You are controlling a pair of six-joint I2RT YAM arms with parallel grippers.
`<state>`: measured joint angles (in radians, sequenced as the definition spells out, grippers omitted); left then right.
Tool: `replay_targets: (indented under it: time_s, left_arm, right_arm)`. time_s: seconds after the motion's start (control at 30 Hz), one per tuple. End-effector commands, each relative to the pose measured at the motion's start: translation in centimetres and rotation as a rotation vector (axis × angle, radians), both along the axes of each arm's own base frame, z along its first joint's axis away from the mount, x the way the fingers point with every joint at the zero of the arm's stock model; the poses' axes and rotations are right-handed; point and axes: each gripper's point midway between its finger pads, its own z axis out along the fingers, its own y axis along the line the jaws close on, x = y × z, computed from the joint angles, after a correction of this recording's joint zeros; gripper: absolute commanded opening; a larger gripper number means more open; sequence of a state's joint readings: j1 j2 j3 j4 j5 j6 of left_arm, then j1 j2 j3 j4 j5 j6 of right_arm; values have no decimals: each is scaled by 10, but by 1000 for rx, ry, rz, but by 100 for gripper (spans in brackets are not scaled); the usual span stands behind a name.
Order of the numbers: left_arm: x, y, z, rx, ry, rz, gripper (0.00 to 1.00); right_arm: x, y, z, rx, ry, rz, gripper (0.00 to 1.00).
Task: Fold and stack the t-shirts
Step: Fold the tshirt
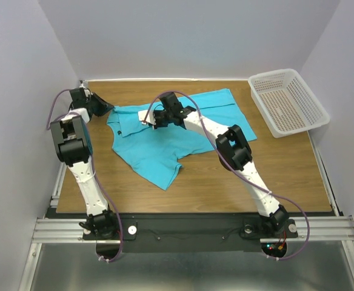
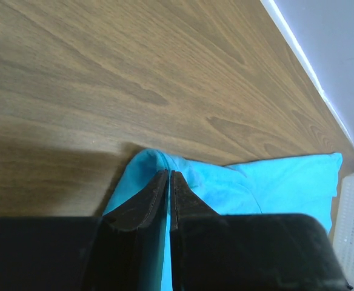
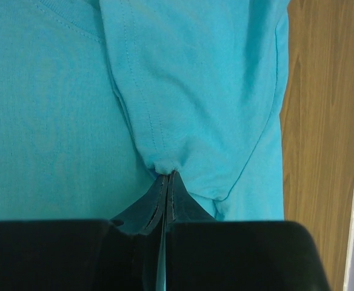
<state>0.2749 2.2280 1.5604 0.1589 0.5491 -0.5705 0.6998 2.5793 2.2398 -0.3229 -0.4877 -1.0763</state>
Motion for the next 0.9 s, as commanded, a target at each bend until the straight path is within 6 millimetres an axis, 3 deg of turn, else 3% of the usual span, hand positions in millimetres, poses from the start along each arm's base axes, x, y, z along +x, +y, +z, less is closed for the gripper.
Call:
replay_targets:
  time_s: [0.0,0.2,0.5,0.87]
  left_arm:
    - [13,-6,17,1,-44,-26,18]
    - [16,-5,10,18,-26,-25,18]
    - [10,3,-20,67,61,-11,18]
    - [13,5,-23,75,73,-10,18]
  right_arm:
    - [8,4,60,89,-72,5,1]
    - [7,4,64,95,-72,5,1]
    - [18,-6,86,136,-70,-24,1]
    - [19,-17,102,176,-26,-38,1]
